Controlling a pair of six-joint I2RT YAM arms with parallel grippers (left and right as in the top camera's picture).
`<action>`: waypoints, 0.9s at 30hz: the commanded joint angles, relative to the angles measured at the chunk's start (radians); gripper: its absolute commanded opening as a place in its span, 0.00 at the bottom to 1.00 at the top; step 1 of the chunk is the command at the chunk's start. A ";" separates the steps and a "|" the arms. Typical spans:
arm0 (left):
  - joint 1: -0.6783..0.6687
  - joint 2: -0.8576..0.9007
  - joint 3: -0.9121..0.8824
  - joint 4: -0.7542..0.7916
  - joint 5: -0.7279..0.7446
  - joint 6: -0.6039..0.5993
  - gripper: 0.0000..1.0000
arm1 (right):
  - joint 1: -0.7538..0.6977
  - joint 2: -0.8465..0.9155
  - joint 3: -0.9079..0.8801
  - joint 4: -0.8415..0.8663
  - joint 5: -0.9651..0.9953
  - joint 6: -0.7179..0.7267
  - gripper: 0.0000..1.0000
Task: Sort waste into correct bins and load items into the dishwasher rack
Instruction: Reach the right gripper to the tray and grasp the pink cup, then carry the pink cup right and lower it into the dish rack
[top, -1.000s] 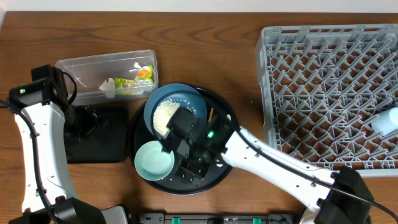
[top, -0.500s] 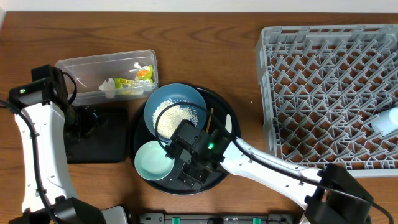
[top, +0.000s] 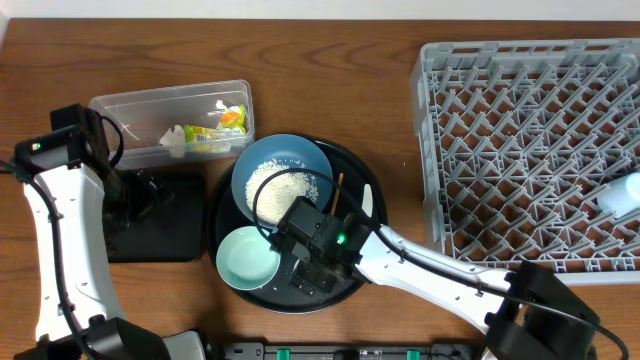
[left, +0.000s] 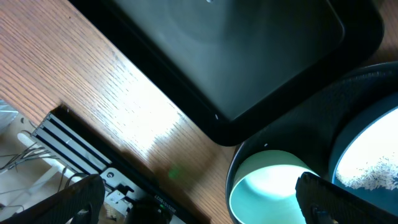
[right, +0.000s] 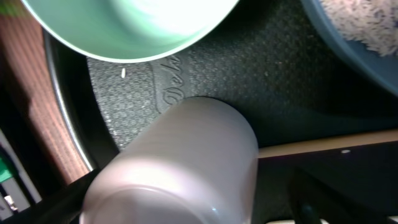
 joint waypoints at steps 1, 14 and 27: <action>0.003 0.004 0.006 -0.003 -0.012 -0.001 0.99 | 0.005 0.010 -0.004 0.000 0.031 0.026 0.80; 0.003 0.004 0.006 -0.003 -0.011 -0.001 0.99 | 0.006 0.008 0.001 -0.002 0.026 0.061 0.59; 0.003 0.004 0.006 -0.003 -0.011 -0.002 0.99 | -0.009 -0.099 0.097 -0.117 0.007 0.067 0.37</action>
